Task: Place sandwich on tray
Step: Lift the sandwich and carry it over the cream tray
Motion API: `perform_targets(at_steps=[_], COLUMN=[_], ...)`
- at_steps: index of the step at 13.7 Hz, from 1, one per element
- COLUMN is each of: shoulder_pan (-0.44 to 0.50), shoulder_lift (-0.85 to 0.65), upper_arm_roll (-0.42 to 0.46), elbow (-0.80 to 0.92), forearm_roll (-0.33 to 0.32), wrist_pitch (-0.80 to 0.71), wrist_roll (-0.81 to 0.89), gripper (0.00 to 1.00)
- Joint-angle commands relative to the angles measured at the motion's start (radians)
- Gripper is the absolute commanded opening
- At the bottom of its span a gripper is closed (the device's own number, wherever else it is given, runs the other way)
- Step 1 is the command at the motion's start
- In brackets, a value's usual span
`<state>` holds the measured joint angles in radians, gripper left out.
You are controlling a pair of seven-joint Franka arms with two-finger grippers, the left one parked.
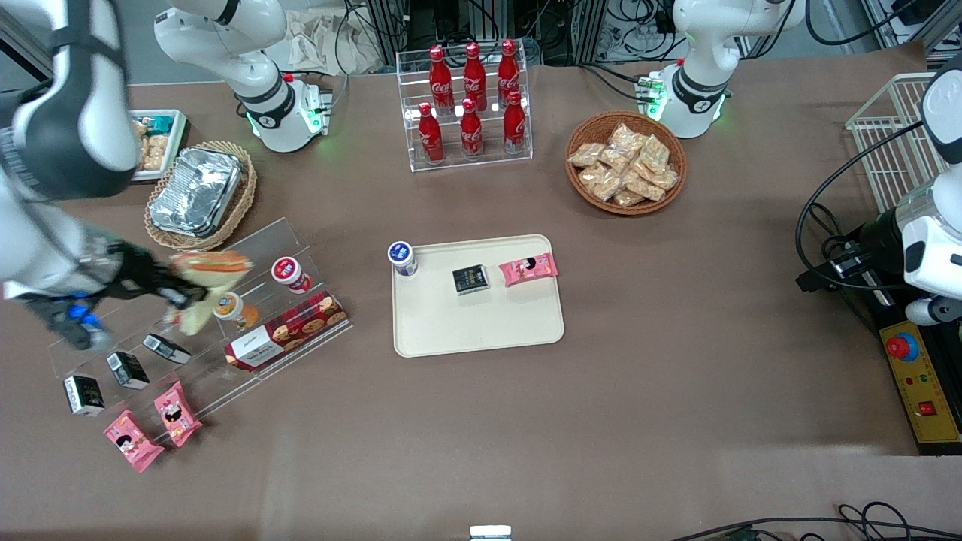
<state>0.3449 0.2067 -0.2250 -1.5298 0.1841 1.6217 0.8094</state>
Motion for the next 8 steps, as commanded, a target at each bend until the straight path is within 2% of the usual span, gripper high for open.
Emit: perform_targets(at_steps=[1,5,8], shoulder_pan=[0.141,0.31,0.399], shoulder_lift=[0.049,0.152,0.242], upper_arm_roll=[-0.016,-0.016,-0.016], elbow=[0.037,0.037,0.037], forearm_roll=[0.021,0.024,0.024], wrist_pitch=[0.07,0.237,0.39], wrist_roll=[0.277,0.601,0.807], gripper=[0.0,0.0,0.0])
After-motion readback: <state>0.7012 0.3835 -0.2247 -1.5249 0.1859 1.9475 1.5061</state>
